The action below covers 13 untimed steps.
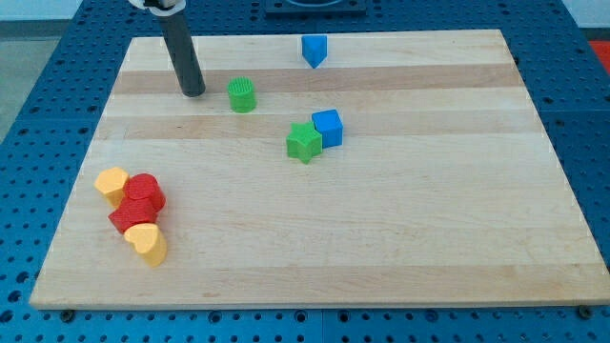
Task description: Move the triangle into the green circle
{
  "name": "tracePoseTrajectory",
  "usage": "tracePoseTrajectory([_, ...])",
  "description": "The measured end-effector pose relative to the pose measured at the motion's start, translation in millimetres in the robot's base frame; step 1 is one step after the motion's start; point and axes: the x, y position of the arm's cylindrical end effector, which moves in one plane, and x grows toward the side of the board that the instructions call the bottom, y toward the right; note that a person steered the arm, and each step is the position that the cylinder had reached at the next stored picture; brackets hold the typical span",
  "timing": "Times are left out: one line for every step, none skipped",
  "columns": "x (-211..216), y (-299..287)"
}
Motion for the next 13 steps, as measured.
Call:
tracePoseTrajectory([0.0,40.9])
tracePoseTrajectory([-0.1,76.3])
tracePoseTrajectory([-0.1,124.8])
tracePoseTrajectory([-0.1,159.4])
tracePoseTrajectory([-0.1,159.4])
tracePoseTrajectory([-27.2,185.3])
tracePoseTrajectory([-67.7,273.3])
tracePoseTrajectory([-87.9,292.8])
tracePoseTrajectory([-122.0,263.6])
tracePoseTrajectory([-122.5,254.8])
tracePoseTrajectory([-122.5,249.4])
tracePoseTrajectory([-122.2,204.7])
tracePoseTrajectory([-122.2,204.5])
